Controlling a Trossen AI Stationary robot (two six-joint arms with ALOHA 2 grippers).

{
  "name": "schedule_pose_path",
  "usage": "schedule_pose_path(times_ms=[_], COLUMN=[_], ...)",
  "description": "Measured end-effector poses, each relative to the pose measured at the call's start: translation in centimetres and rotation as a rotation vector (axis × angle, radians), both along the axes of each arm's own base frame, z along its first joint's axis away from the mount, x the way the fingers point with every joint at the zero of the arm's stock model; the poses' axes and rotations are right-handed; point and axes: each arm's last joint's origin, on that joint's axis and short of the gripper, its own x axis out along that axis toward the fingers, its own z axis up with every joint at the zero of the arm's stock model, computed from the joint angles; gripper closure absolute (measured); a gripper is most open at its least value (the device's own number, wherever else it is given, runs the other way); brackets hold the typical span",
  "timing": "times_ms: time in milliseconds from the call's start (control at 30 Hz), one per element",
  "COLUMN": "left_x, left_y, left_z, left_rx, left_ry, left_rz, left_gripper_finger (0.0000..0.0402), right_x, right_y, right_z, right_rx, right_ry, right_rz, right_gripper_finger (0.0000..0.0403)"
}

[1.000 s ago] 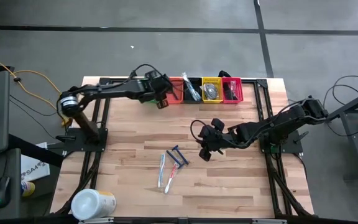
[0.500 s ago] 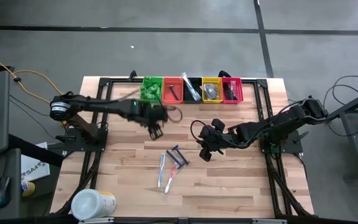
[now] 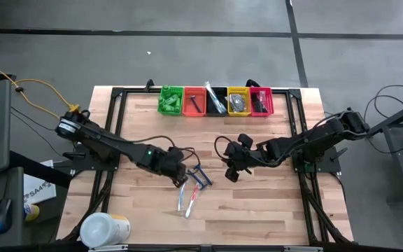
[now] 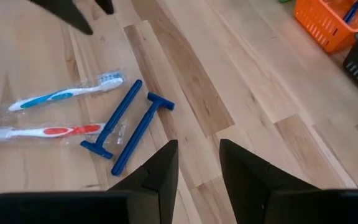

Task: Pick & Place Travel size toiletries
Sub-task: Put the light blue toothbrush into the black bin

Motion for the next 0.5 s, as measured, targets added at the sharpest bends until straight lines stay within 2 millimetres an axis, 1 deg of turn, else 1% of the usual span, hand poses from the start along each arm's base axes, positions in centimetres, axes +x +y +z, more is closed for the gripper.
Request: schedule_pose_path(times_ms=[67,167,200,300,367,433,500], left_x=[-0.2,0.7,0.6,1.6,1.8,2.3,2.5], left_y=[-0.4,-0.8,-0.8,-1.2,-1.3,-1.5,-1.6], left_z=[-0.5,-1.1,-1.4,-2.4,-3.1,-3.5,-4.1], left_rx=[-0.023,-0.066,-0.071,-0.108,-0.113,-0.134,-0.142], left_ry=[0.013,-0.024,-0.004,-0.018,0.007,-0.014,0.007], left_rz=[0.052,0.124,0.133,0.146,0.158,0.158,0.171], left_gripper_finger=[0.0216,0.0216,0.0216,0.0216,0.0216,0.0216,0.0216], right_x=[0.0,0.0,0.0,-0.1,-0.1,-0.2,-0.3], right_y=[0.0,0.1,0.1,0.2,0.3,0.5,0.6], right_z=[0.0,0.0,0.0,-0.1,-0.1,-0.2,-0.2], right_rx=[0.010,0.019,0.023,0.026,0.025,0.024,0.022], right_ry=[0.003,0.005,0.007,0.016,0.020,0.027,0.028], right_rz=[0.009,0.017,0.021,0.032,0.034,0.040,0.043], right_gripper_finger=[0.0292,0.0292,0.0292,0.0292,0.0292,0.0292,0.0292])
